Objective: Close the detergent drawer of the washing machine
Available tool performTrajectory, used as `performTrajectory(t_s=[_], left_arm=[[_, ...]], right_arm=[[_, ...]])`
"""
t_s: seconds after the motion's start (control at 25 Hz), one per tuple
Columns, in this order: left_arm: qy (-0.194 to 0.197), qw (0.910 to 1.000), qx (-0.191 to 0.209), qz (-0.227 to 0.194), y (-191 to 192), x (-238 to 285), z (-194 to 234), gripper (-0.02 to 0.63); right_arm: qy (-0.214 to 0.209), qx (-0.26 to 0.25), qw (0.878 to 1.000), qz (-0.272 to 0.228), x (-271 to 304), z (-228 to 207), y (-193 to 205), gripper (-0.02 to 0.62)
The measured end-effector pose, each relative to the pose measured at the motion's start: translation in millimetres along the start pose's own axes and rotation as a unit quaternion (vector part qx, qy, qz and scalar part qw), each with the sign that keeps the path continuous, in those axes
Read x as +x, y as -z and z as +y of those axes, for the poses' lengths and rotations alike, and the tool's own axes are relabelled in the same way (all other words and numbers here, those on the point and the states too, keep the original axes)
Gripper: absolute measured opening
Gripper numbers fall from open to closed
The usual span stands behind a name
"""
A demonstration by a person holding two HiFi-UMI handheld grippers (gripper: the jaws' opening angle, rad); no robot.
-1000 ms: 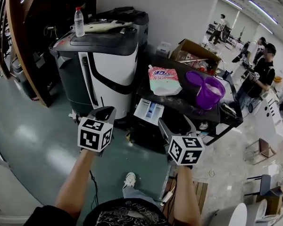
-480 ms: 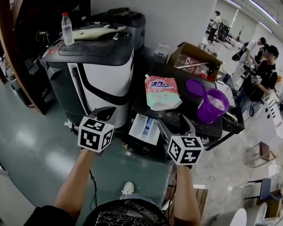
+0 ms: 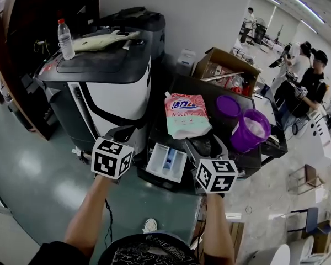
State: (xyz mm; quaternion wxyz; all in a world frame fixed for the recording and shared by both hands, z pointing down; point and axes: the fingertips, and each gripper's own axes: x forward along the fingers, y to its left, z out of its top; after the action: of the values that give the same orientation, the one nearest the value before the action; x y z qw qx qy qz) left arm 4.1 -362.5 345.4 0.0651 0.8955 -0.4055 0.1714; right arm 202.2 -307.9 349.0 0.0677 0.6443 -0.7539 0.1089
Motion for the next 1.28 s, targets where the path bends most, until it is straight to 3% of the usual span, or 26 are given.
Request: performTrajectory(t_s=[0.64,0.96,1.28], left_arm=[[0.042,0.9985,0.033,0.009,-8,29,1,0.000],[0.109,0.9918,0.064,0.018,-4,39,19,0.000],[0.191,0.9769,0.094,0.023,5,45,19,0.000]], right_arm=[[0.039,0.026,0.999,-0.007,10,-11,6,0.387],[0.102,0.055,0.993,-0.019,13,4,11,0.387],[0.176,0.103,0.978,-0.033,-3,22,29,0.385]])
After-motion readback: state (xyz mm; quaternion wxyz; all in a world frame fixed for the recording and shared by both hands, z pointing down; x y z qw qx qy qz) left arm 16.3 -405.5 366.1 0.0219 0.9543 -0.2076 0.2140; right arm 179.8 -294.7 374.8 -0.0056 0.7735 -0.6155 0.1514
